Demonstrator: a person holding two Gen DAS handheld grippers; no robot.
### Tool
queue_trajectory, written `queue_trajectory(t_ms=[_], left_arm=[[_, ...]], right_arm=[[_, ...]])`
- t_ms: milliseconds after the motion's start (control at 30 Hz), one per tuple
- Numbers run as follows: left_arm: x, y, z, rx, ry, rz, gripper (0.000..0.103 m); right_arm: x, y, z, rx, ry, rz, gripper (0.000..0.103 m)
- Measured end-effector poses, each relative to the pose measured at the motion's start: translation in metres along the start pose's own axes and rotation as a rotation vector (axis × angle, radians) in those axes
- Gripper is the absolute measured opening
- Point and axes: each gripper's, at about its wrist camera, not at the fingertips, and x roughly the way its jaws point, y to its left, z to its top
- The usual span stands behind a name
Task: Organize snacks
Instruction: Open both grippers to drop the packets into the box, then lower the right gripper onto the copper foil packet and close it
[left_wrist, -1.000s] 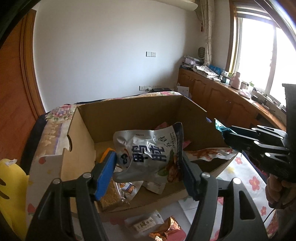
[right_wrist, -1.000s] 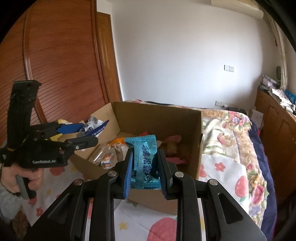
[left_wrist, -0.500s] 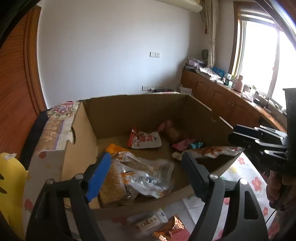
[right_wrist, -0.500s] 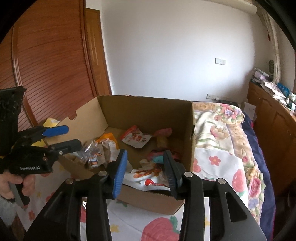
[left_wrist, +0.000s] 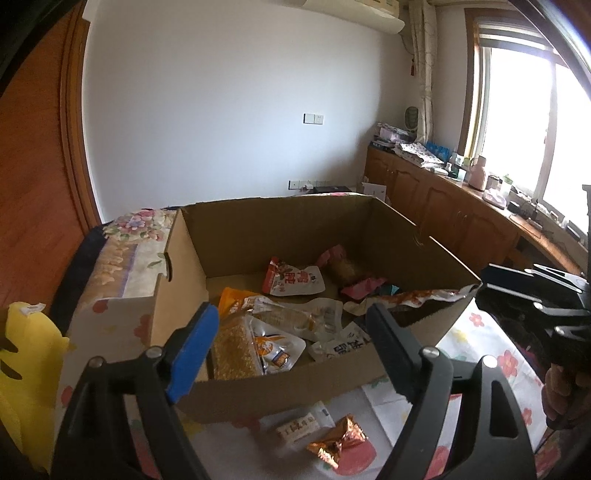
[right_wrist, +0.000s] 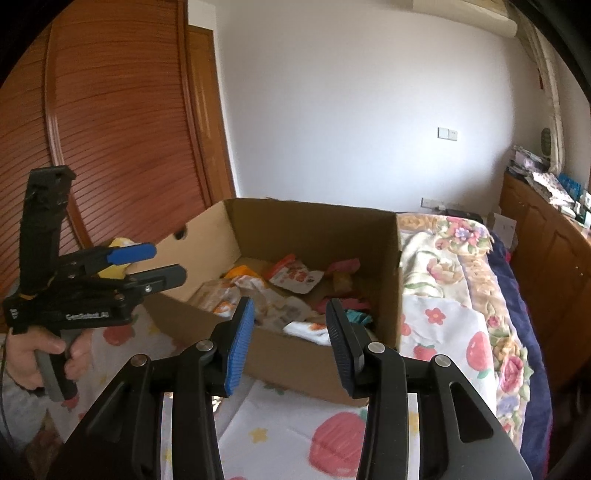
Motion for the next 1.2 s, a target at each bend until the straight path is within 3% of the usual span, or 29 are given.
queue_trajectory(t_ms=[400,733,1200], left_arm=[[-0.031,0.014,-0.042,0.005,-0.019,0.046,0.083],[-0.032,0.049,-0.093,-0.049,0.010,0.106,0.083],[-0.032,0.062,-0.116,-0.061,0.016,0.126,0.083]], right_arm=[[0.000,0.049,-0.038,-0.038,0.075,0.088,0.045],[0.040,0.082,-0.066,-0.076,0.182,0.139,0.045],[0.106,0.103,-0.072,-0.160,0.298,0.126,0.045]])
